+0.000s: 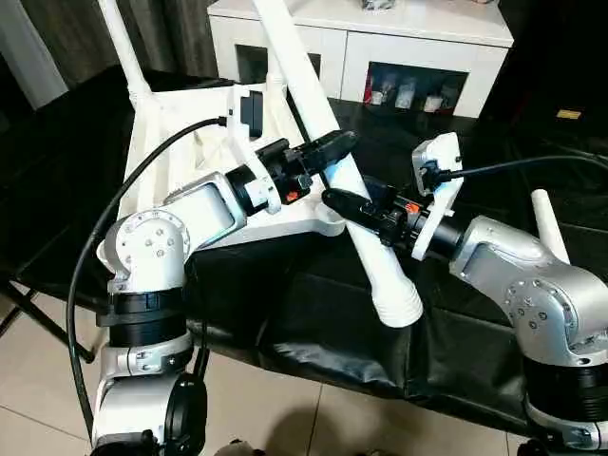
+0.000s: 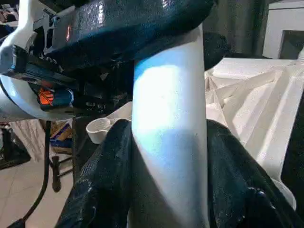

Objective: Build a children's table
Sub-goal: Pick table leg

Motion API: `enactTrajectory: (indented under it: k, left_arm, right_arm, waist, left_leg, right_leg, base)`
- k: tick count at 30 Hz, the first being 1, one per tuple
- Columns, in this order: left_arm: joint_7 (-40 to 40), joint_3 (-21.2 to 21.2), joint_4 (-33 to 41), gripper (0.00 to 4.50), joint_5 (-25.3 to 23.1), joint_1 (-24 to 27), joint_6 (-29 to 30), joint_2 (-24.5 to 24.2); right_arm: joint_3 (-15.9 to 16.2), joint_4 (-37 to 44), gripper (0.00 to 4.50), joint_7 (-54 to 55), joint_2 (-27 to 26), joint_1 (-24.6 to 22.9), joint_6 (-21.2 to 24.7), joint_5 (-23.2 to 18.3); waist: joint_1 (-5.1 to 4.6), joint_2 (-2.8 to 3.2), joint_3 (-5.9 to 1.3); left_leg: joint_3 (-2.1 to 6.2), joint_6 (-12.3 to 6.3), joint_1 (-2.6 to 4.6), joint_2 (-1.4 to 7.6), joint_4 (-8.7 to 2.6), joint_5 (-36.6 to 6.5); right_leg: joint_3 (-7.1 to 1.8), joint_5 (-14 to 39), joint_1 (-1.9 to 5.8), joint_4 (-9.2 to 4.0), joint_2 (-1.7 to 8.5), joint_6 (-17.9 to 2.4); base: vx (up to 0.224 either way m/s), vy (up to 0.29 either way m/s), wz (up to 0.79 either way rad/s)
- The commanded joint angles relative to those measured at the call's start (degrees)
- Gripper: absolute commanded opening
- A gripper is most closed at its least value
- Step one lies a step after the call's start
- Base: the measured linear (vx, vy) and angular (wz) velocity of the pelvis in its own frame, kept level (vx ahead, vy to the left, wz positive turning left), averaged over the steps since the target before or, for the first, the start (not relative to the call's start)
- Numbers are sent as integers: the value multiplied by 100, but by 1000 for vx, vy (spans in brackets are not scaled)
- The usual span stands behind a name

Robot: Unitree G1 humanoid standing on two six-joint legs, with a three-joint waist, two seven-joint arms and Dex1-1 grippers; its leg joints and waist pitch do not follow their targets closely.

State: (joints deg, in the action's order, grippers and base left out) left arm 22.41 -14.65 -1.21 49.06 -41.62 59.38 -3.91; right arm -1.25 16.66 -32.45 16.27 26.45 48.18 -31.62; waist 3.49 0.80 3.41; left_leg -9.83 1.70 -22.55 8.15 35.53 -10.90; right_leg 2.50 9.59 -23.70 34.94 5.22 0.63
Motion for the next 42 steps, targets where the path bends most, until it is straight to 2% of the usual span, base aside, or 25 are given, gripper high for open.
enactTrajectory:
  k: [1,2,4,7,9,10,12,13,14,15,18,20,23,25,26,27,28,29,31,32,37,42]
  left_arm:
    - [16,-31,-50,178,34,-162,-110,-37]
    - [16,-31,-50,178,34,-162,-110,-37]
    - [84,-32,-84,177,44,-188,-149,-76]
    - [383,-15,-190,174,82,-268,-247,-164]
    - [414,-19,-216,174,99,-288,-253,-175]
    - [673,50,-264,174,112,-334,-282,-271]
    - [893,99,-312,174,124,-376,-310,-351]
    - [1294,175,-350,174,151,-420,-396,-478]
    - [1307,178,-350,174,152,-421,-399,-481]
    - [1533,222,-349,174,168,-436,-451,-546]
    - [2708,405,-330,174,346,-542,-513,-885]
    - [3281,515,-382,174,399,-613,-551,-1018]
    - [3525,577,-436,174,396,-647,-596,-1083]
    - [4099,682,-585,174,384,-765,-693,-1249]
    - [4232,719,-654,174,341,-820,-743,-1299]
    - [4464,801,-787,174,245,-931,-830,-1390]
    - [4579,854,-867,173,183,-986,-885,-1436]
    - [4673,906,-936,173,117,-1036,-946,-1473]
    - [4678,909,-940,173,114,-1039,-949,-1475]
    - [4817,987,-1068,173,14,-1132,-1047,-1523]
    - [5024,1089,-1176,173,-81,-1176,-1147,-1587]
    - [5183,1212,-1228,173,-169,-1163,-1221,-1640]
  right_arm:
    - [0,-30,170,54,8,22,-49,-44]
    - [0,-30,170,54,8,22,-49,-44]
    - [-76,-47,240,96,-56,41,3,-129]
    - [-149,-46,243,67,-77,61,54,-224]
    - [-162,-49,273,61,-77,67,57,-238]
    - [-227,-36,287,12,-75,69,98,-347]
    - [-277,-28,289,-31,-60,73,128,-428]
    - [-367,-6,294,-136,-15,79,225,-618]
    - [-371,-5,318,-140,-13,79,229,-625]
    - [-424,8,318,-214,19,80,302,-751]
    - [-746,43,347,-735,329,48,757,-1508]
    - [-881,-1,367,-1000,518,34,971,-1835]
    - [-909,-20,392,-1120,607,24,1054,-1941]
    - [-806,-5,407,-1580,939,-64,1352,-2180]
    - [-679,45,414,-1752,1083,-122,1381,-2154]
    - [-416,156,414,-2052,1326,-232,1376,-2059]
    - [-292,211,419,-2151,1430,-276,1346,-2018]
    - [-186,238,396,-2219,1509,-299,1372,-2010]
    - [-179,239,384,-2221,1513,-300,1371,-2008]
    - [35,227,381,-2248,1612,-312,1349,-1907]
    - [167,190,339,-2303,1676,-299,1306,-1851]
    - [212,172,306,-2376,1694,-300,1176,-1822]
  waist:
    - [18,-51,-408]
    - [18,-51,-408]
    - [15,-52,-407]
    - [11,-45,-405]
    - [9,-42,-408]
    - [9,-44,-410]
    - [6,-46,-403]
    - [11,-33,-412]
    - [14,-32,-416]
    - [10,-35,-412]
    - [26,-23,-422]
    - [36,-10,-417]
    - [32,-25,-408]
    - [37,-21,-403]
    - [27,-33,-382]
    - [37,-36,-370]
    - [36,-31,-356]
    - [34,-40,-359]
    - [21,-45,-367]
    - [25,-52,-372]
    - [24,-54,-373]
    - [34,-50,-387]
  left_leg:
    - [127,-93,90,355,-460,-909]
    - [127,-93,90,355,-460,-909]
    - [126,-94,92,356,-459,-923]
    - [127,-95,97,353,-464,-952]
    - [130,-86,100,355,-467,-956]
    - [128,-84,104,354,-466,-930]
    - [123,-92,98,352,-470,-926]
    - [122,-83,108,356,-465,-920]
    - [124,-118,111,356,-467,-901]
    - [122,-121,109,355,-469,-890]
    - [112,-188,125,360,-454,-820]
    - [110,-219,122,358,-452,-807]
    - [103,-171,124,364,-454,-907]
    - [104,-127,137,366,-459,-1003]
    - [106,-96,133,367,-472,-1088]
    - [102,-86,144,356,-475,-1180]
    - [110,-2,161,371,-488,-1335]
    - [116,15,155,370,-489,-1367]
    - [133,79,149,392,-489,-1360]
    - [134,84,144,387,-485,-1317]
    - [128,80,153,390,-479,-1338]
    - [124,50,142,399,-480,-1193]
  right_leg:
    - [-208,1323,311,-407,277,-1127]
    - [-208,1323,311,-407,277,-1127]
    - [-210,1336,308,-410,278,-1127]
    - [-207,1344,305,-412,273,-1130]
    - [-206,1355,307,-408,272,-1113]
    - [-208,1297,306,-405,273,-1125]
    - [-209,1307,304,-405,273,-1142]
    - [-209,1271,305,-389,277,-1164]
    - [-210,1245,308,-386,274,-1165]
    - [-211,1222,307,-392,271,-1177]
    - [-211,1049,322,-359,283,-1303]
    - [-208,1027,328,-354,280,-1361]
    - [-205,1157,327,-367,297,-1414]
    - [-211,1341,334,-381,297,-1379]
    - [-210,1498,337,-402,297,-1345]
    - [-205,1676,329,-432,288,-1296]
    - [-222,1962,321,-456,301,-1170]
    - [-218,2047,326,-467,315,-1150]
    - [-218,2075,323,-446,342,-1163]
    - [-212,2063,322,-452,339,-1175]
    - [-220,2136,310,-456,339,-1172]
    - [-214,1797,320,-413,333,-1296]
  base:
    - [0,0,0]
    - [0,0,0]
    - [0,0,0]
    - [0,0,0]
    - [0,0,0]
    - [0,0,0]
    - [0,0,0]
    - [0,0,0]
    - [0,0,0]
    - [0,0,0]
    - [0,0,0]
    - [0,0,0]
    - [0,0,0]
    - [0,0,0]
    - [0,0,0]
    - [0,0,0]
    - [0,0,0]
    - [0,0,0]
    - [0,0,0]
    - [0,0,0]
    - [0,0,0]
    - [0,0,0]
